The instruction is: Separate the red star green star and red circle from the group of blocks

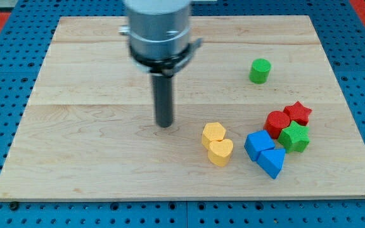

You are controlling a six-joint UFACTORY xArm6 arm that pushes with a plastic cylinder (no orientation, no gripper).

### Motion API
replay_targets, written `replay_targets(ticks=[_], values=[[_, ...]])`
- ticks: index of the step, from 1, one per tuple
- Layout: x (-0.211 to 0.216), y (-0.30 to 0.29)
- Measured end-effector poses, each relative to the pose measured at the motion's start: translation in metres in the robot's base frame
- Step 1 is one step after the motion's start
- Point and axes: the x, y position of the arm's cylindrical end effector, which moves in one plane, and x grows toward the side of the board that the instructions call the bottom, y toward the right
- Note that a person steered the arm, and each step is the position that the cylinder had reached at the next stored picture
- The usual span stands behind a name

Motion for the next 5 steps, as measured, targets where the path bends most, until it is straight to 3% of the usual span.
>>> replay_targets(ticks=[1,2,3,4,5], values=[[0.044,0.068],[0.060,0.135],[0.096,0.097],[0.121,0.121],[0.119,0.204]])
